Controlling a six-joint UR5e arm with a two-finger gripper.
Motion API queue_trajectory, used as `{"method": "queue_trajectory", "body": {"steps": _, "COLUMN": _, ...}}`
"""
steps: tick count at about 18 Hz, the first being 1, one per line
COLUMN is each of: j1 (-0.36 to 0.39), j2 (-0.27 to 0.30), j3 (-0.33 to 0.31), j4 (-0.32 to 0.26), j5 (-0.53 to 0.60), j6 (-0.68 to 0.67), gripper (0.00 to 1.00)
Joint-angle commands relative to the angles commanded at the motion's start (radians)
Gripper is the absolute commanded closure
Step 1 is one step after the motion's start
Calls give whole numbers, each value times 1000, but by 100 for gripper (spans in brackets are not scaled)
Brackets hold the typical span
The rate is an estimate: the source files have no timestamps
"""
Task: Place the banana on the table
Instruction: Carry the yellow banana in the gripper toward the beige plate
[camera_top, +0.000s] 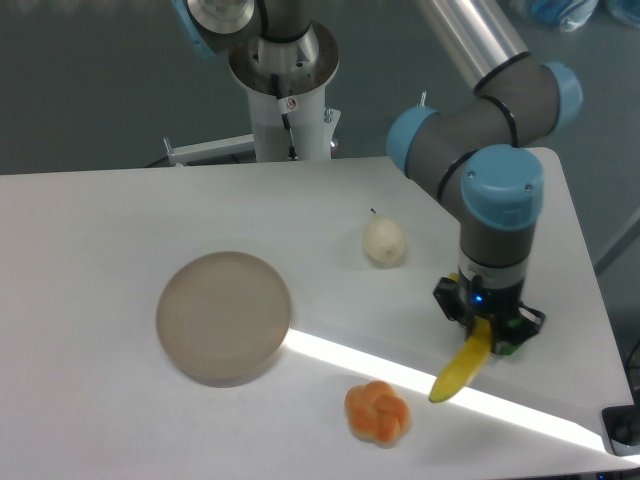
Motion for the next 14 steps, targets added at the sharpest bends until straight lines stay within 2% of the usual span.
{"method": "queue_trajectory", "body": {"steps": 6, "j1": -14, "j2": 29, "j3": -162, "j4": 147, "j5": -6, "j6": 231, "gripper": 71}}
{"method": "queue_trajectory", "body": {"steps": 8, "j1": -18, "j2": 35, "j3": -192, "j4": 154, "j5": -8, "j6": 259, "gripper": 71}}
{"method": "queue_trajectory", "body": {"steps": 11, "j1": -58, "j2": 29, "j3": -200, "j4": 154, "j5": -8, "j6": 265, "gripper": 72}}
{"method": "queue_trajectory", "body": {"steps": 14, "j1": -77, "j2": 25, "j3": -242, "j4": 157, "j5": -6, "j6": 259, "gripper": 72}}
